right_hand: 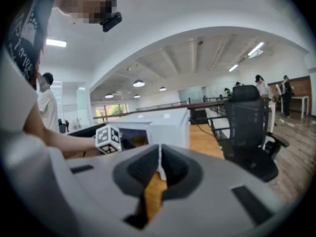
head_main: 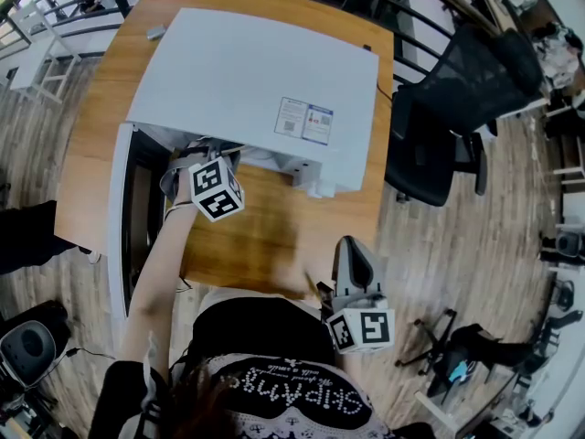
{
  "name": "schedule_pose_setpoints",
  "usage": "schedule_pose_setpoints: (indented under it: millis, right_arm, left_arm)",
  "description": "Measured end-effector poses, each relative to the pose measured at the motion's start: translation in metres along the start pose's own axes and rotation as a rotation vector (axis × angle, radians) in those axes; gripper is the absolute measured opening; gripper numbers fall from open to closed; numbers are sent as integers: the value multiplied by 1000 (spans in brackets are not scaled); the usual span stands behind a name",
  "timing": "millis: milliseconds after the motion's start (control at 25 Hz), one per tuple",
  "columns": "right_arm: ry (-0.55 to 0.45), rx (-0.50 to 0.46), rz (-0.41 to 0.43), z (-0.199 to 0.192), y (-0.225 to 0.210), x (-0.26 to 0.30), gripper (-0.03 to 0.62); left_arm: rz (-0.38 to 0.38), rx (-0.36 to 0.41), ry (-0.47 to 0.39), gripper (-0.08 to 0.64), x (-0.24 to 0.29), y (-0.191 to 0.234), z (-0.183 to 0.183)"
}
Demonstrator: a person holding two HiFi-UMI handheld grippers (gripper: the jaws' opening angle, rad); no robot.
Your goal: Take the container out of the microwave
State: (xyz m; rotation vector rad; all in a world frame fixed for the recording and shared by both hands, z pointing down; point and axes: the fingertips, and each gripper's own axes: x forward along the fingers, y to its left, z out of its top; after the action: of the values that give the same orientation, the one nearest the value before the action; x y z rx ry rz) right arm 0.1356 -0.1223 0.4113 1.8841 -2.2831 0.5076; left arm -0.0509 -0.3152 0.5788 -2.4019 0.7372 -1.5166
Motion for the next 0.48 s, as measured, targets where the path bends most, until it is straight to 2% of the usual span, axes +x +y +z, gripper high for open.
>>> schedule_pose_setpoints:
  millis: [160,480]
  right_arm:
    - [3,2,0,-1,0,3,35]
    - [8,3,-6,0,-1,5,35]
  left_arm:
    - [-10,30,10,69,5,-3,-1]
    - [-55,96,44,44,4,-5,-2]
